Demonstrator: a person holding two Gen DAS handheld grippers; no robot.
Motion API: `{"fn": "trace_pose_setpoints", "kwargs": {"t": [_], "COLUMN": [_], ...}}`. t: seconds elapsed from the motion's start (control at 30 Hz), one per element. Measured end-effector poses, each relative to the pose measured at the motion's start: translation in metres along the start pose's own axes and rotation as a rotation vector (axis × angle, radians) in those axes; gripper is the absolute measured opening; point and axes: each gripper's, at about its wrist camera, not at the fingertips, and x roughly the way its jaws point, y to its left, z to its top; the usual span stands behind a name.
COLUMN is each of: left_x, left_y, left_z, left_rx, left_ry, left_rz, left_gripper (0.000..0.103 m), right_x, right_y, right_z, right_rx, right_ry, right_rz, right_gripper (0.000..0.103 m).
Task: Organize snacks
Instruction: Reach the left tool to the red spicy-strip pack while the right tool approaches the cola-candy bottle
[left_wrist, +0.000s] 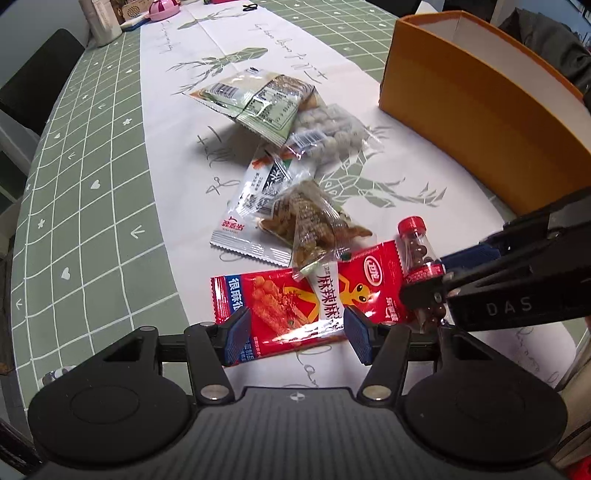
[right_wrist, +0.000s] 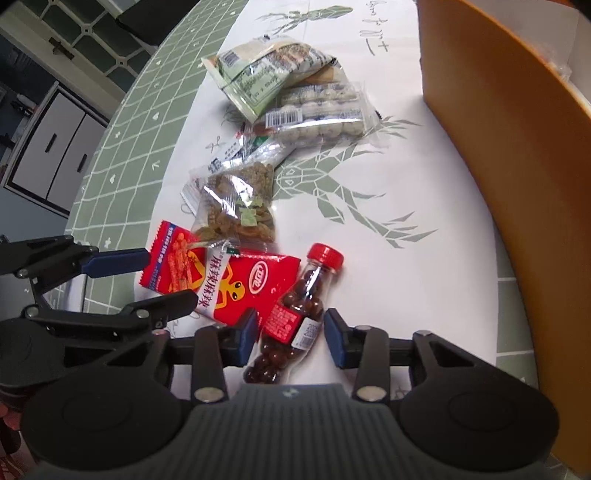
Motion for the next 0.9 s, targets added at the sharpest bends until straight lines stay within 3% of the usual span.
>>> {"fn": "trace_pose_setpoints", "kwargs": {"t": [0.23,0.37,0.57,0.63,0.73,0.9], "left_x": [0.011,0.013,0.014,0.007,-0.002,-0.008], "left_y": [0.002,0.004,0.01,0.012,0.012,0.013], "left_z": [-0.004,-0.006,-0.006,-0.006,-0.003,0.008], "left_rx": [-0.001,-0.01,-0.086,-0.119,-0.148,-0.273], "left_ry": [0.021,-0.004,-0.023,-0.069,-0.14,-0.243], "left_rz": [0.001,0.004,-0.007,0.003,-0.05,-0.062], "left_gripper": [0.066,0.073,0.073,0.07,0.07,0.073], "right_x": [0.0,-0.005,-0.005,-0.003,-0.003,-0.002], "right_y": [0.003,-0.005,-0.015,-0.014,-0.008,-0.008], "right_z": [0.002,0.009,0.017,0.016,0.015,0.018], "right_rx": [-0.068,-0.094,-0.092,-0.103,-0.139,-0.161], "right_ry": [-0.007,-0.04,-0.058,-0.056,-0.062,-0.072], "right_rz": [-0.043,-0.119,-0.143,-0.145,-0.162,-0.167], "right_gripper": [0.036,0.036,0.036,0.035,0.035,0.036]}}
